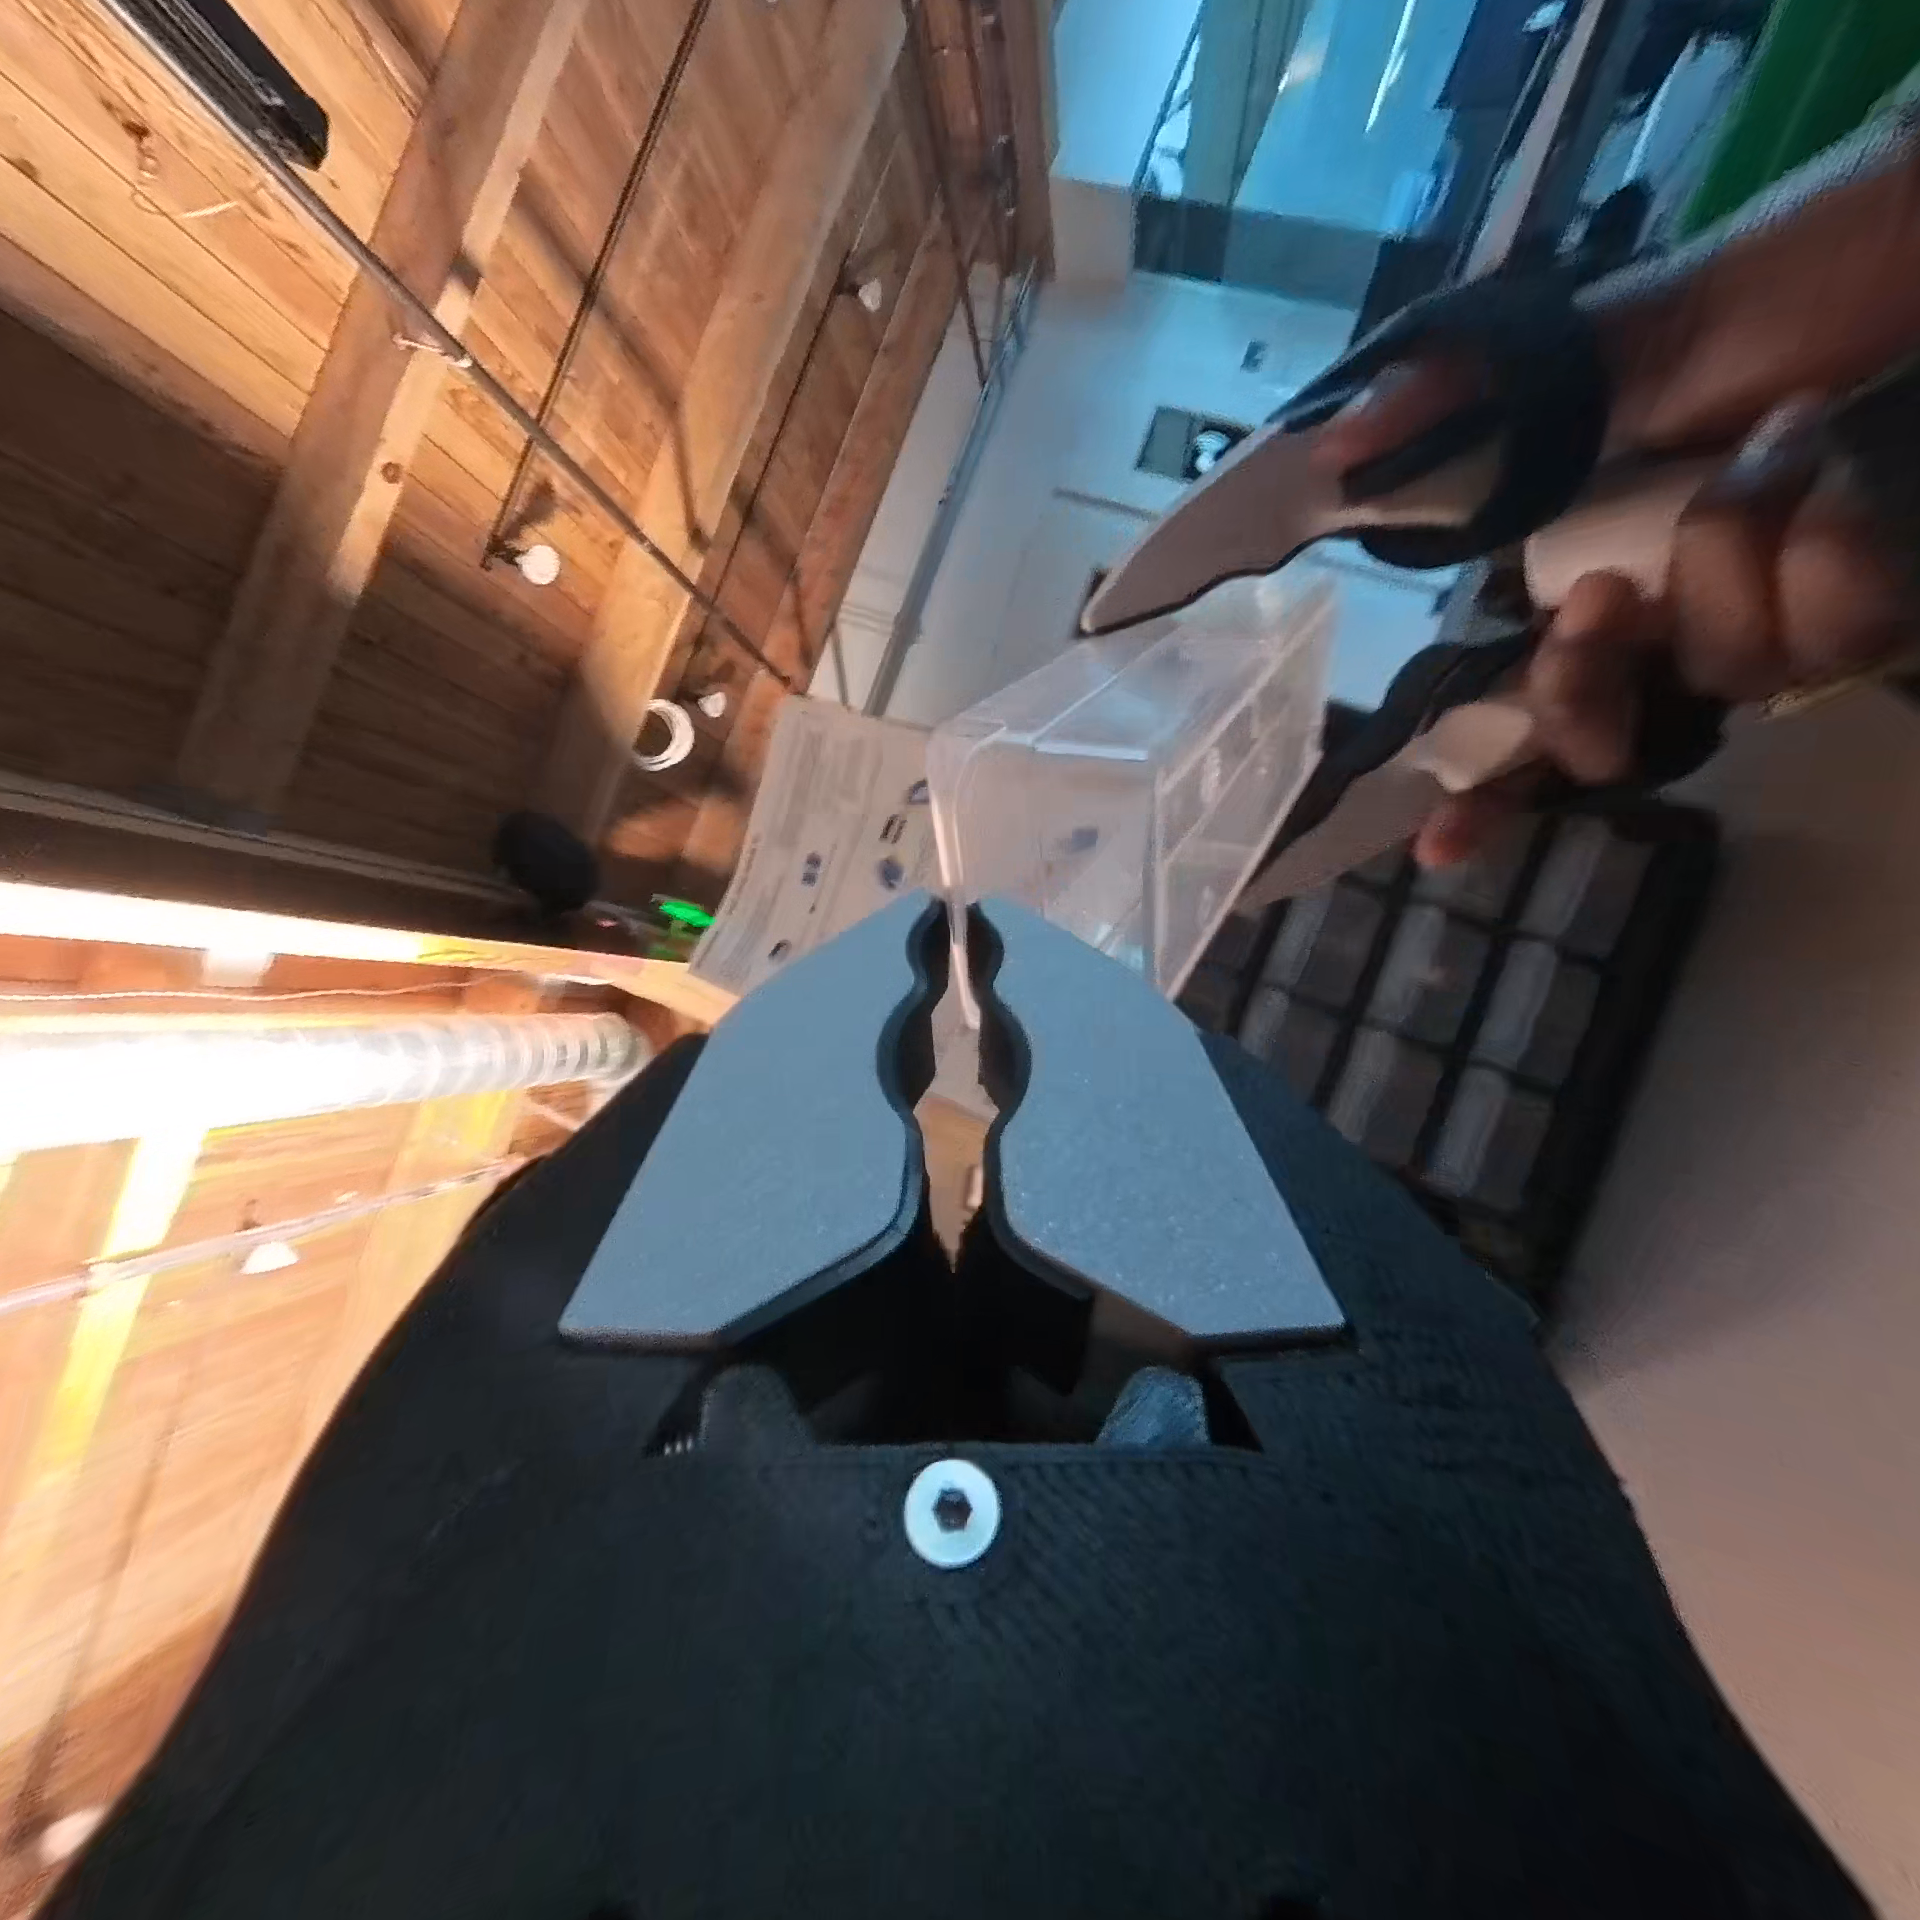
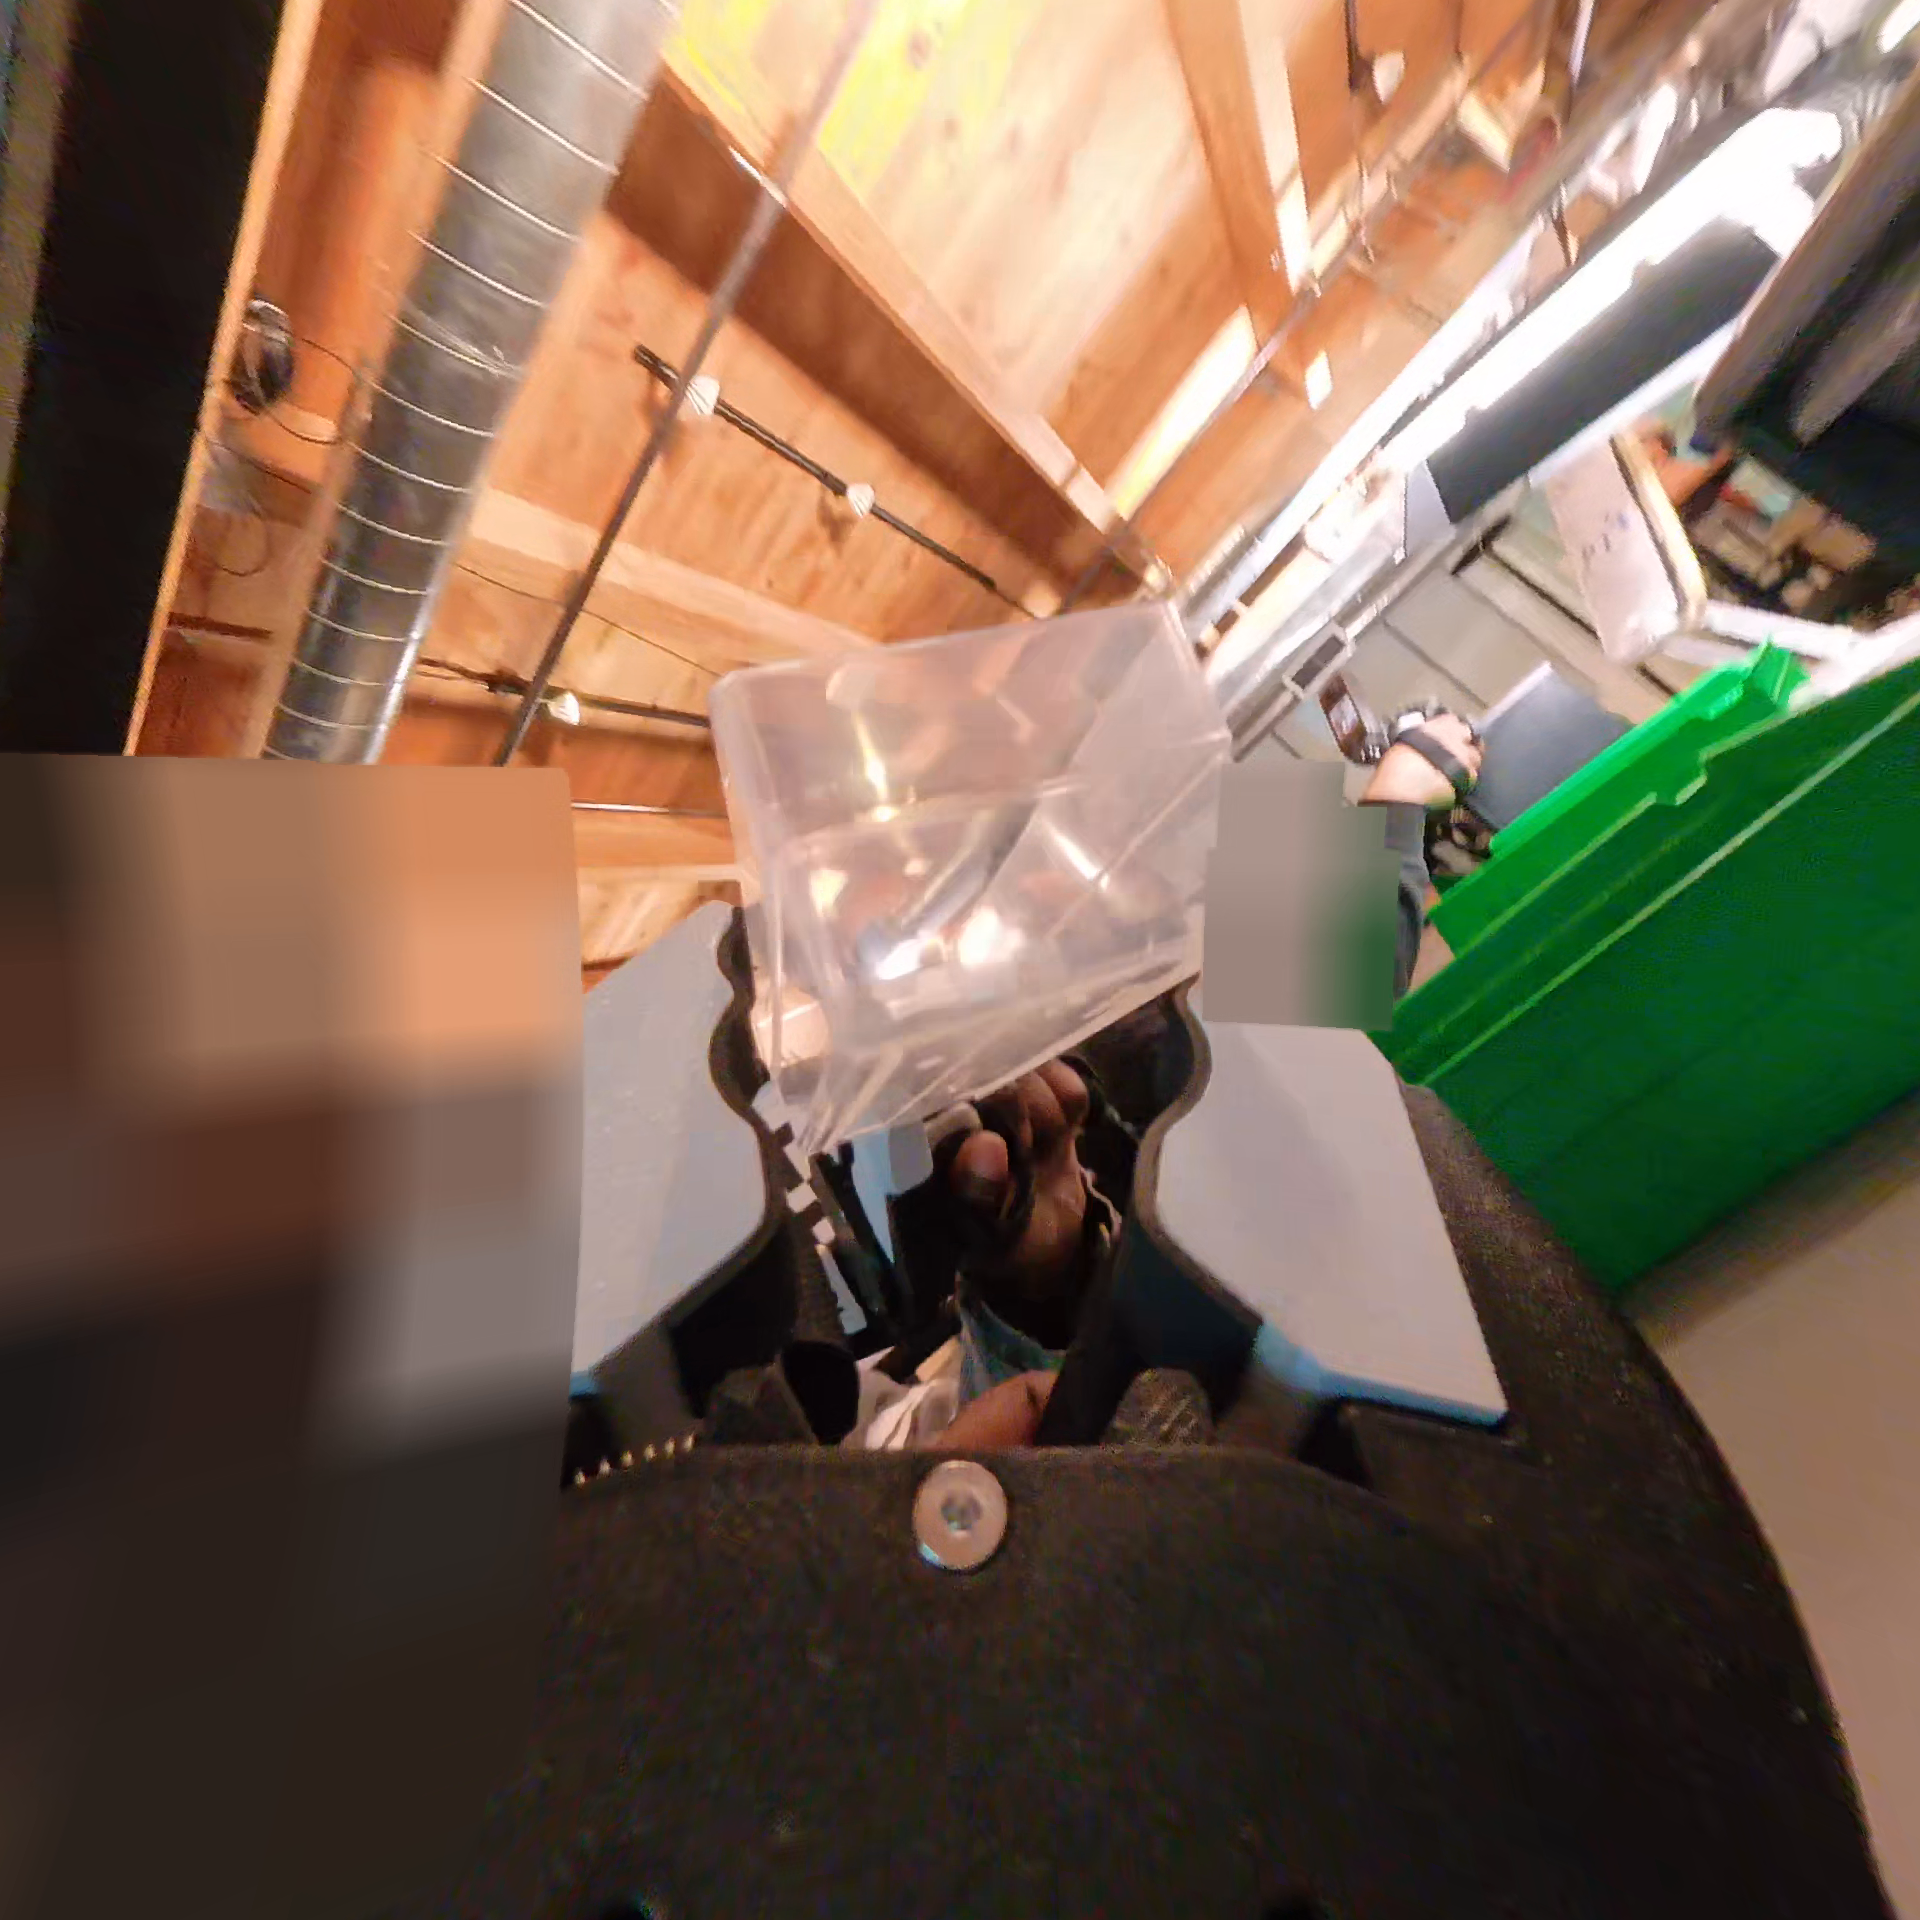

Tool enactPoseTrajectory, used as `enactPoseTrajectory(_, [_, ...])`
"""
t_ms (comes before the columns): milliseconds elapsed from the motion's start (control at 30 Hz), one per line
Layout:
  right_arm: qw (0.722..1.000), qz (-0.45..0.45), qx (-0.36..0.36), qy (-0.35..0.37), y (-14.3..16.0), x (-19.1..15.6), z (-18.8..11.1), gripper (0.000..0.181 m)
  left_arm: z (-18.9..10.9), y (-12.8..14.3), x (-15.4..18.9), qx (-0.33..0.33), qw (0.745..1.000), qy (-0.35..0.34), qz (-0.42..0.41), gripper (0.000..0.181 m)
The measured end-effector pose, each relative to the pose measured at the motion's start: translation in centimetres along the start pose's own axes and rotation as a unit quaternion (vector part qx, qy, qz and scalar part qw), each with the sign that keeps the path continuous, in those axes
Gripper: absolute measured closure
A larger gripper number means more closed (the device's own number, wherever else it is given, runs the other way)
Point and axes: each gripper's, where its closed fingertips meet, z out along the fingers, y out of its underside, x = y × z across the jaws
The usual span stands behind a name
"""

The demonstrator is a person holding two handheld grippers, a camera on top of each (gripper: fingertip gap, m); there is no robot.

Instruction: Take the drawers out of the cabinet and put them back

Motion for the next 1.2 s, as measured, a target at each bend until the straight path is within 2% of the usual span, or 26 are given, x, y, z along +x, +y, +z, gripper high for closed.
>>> enactPoseTrajectory(67, [0.999,0.020,-0.031,0.037,0.9,1.3,0.4,0.097,-0.5,1.0,-0.9,-0.020,0.999,-0.019,0.017,0.179])
enactPoseTrajectory(133, [0.993,0.047,-0.078,0.069,2.3,2.5,0.3,0.098,-1.1,1.9,-2.1,-0.039,0.998,-0.042,0.024,0.179])
enactPoseTrajectory(200, [0.989,0.064,-0.095,0.092,2.8,3.2,-0.2,0.101,-1.8,2.8,-3.2,-0.061,0.995,-0.070,0.038,0.179])
enactPoseTrajectory(267, [0.985,0.054,-0.101,0.128,2.4,3.8,-1.0,0.109,-2.4,3.5,-3.5,-0.074,0.993,-0.085,0.043,0.179])
enactPoseTrajectory(367, [0.972,0.002,-0.138,0.189,1.6,4.6,-2.2,0.112,-2.5,4.9,-2.2,-0.120,0.986,-0.079,0.090,0.179])
enactPoseTrajectory(467, [0.935,-0.124,-0.179,0.281,-1.2,5.3,-3.1,0.119,-2.4,6.1,0.7,-0.158,0.978,-0.047,0.129,0.179])
enactPoseTrajectory(533, [0.900,-0.218,-0.207,0.315,-3.2,4.8,-2.9,0.123,-2.5,6.4,1.3,-0.167,0.977,-0.052,0.123,0.179])
enactPoseTrajectory(600, [0.847,-0.307,-0.290,0.324,-2.9,4.4,-2.8,0.130,-2.8,6.6,0.6,-0.173,0.979,-0.070,0.078,0.180])
enactPoseTrajectory(633, [0.825,-0.318,-0.332,0.329,-2.0,4.6,-3.1,0.127,-3.0,6.6,-0.2,-0.174,0.978,-0.087,0.069,0.180])
enactPoseTrajectory(667, [0.827,-0.297,-0.354,0.321,-0.7,4.6,-3.0,0.121,-3.1,6.4,-0.9,-0.172,0.977,-0.106,0.072,0.180])
enactPoseTrajectory(733, [0.887,-0.180,-0.321,0.279,1.9,4.7,-1.9,0.091,-3.1,5.5,-1.9,-0.159,0.974,-0.138,0.087,0.179])
enactPoseTrajectory(800, [0.948,-0.018,-0.232,0.217,3.4,4.8,-0.3,0.062,-2.7,4.0,-1.7,-0.132,0.974,-0.150,0.111,0.180])
enactPoseTrajectory(867, [0.973,0.089,-0.135,0.164,2.9,5.0,1.0,0.057,-2.2,2.5,-0.8,-0.100,0.974,-0.148,0.138,0.180])
enactPoseTrajectory(933, [0.979,0.120,-0.084,0.139,2.3,5.3,1.8,0.070,-1.8,1.3,0.2,-0.071,0.975,-0.137,0.160,0.180])
enactPoseTrajectory(1000, [0.982,0.128,-0.078,0.118,2.1,5.4,2.3,0.096,-1.5,0.6,0.9,-0.051,0.976,-0.128,0.171,0.179])
enactPoseTrajectory(1067, [0.982,0.135,-0.065,0.111,1.4,5.4,2.4,0.107,-1.4,0.9,1.5,-0.051,0.982,-0.112,0.144,0.179])
enactPoseTrajectory(1133, [0.988,0.095,-0.052,0.110,0.2,5.1,2.2,0.112,-1.3,2.0,2.1,-0.073,0.993,-0.084,0.026,0.175])
enactPoseTrajectory(1167, [0.991,0.075,-0.039,0.099,-0.5,4.7,2.2,0.116,-1.4,2.4,2.2,-0.080,0.991,-0.074,-0.075,0.169])
enactPoseTrajectory(1200, [0.994,0.059,-0.030,0.087,-1.2,4.2,2.1,0.118,-1.6,2.5,2.2,-0.078,0.974,-0.066,-0.203,0.156])
